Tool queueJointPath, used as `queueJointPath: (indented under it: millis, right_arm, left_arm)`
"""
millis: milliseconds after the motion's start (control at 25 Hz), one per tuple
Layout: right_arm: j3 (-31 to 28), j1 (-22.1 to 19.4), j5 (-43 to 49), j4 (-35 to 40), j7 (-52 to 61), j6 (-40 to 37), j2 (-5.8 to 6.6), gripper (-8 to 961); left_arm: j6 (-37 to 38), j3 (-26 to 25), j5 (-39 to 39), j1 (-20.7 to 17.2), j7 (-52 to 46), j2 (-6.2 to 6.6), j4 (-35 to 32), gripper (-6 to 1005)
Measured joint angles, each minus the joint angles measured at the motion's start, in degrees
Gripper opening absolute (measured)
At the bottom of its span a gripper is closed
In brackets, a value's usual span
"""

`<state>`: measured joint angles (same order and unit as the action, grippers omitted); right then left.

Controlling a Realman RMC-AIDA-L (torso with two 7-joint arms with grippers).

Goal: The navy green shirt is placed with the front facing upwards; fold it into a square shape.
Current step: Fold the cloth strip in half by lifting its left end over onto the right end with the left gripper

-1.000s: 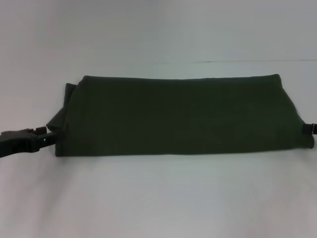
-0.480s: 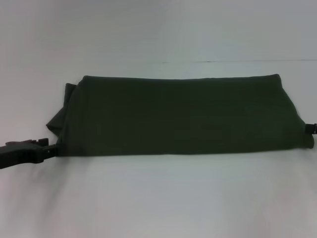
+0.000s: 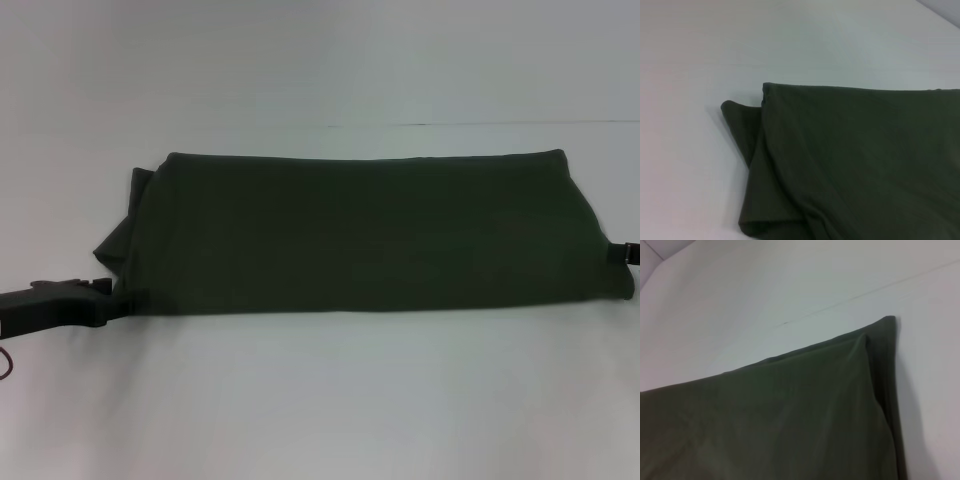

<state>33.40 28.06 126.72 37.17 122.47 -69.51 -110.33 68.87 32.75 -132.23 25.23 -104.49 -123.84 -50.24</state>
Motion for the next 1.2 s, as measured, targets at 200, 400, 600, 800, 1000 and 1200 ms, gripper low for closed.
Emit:
queueJointPath:
  millis: [200, 400, 600, 800, 1000, 1200]
  right_arm:
    - [0.0, 0.29, -0.02, 0.0, 0.03, 0.01, -0.03, 748]
    - [-0.05, 0.37, -0.08, -0.01, 0.04, 0.05, -0.03, 749]
    - [-0.09, 0.47, -0.21, -0.07, 0.04, 0.13, -0.03, 749]
    - [-0.09, 0.61, -0.27, -0.09, 0.04, 0.17, -0.03, 748]
    - [-0.09, 0.64, -0.05, -0.09, 0.04, 0.2, -0.03, 749]
    - [-0.01, 0.67, -0.01, -0.32, 0.03, 0.62, -0.05, 749]
  left_arm:
    - [-0.27, 0.23, -0.09, 0.18, -0.05, 0.0, 0.0, 614]
    - [-0.24, 0.3, -0.88, 0.29, -0.14, 0.08, -0.14, 610]
    - [-0.1, 0.34, -2.23, 0.62, -0.16, 0.09, -0.33, 543]
    - [-0.17, 0.38, -2.73, 1.03, -0.17, 0.09, -0.28, 365]
    - [-0.35, 0.39, -2.76, 1.34, -0.18, 0.09, -0.14, 118]
    - [-0.48, 0.39, -2.85, 1.56, -0.18, 0.18, -0.05, 5]
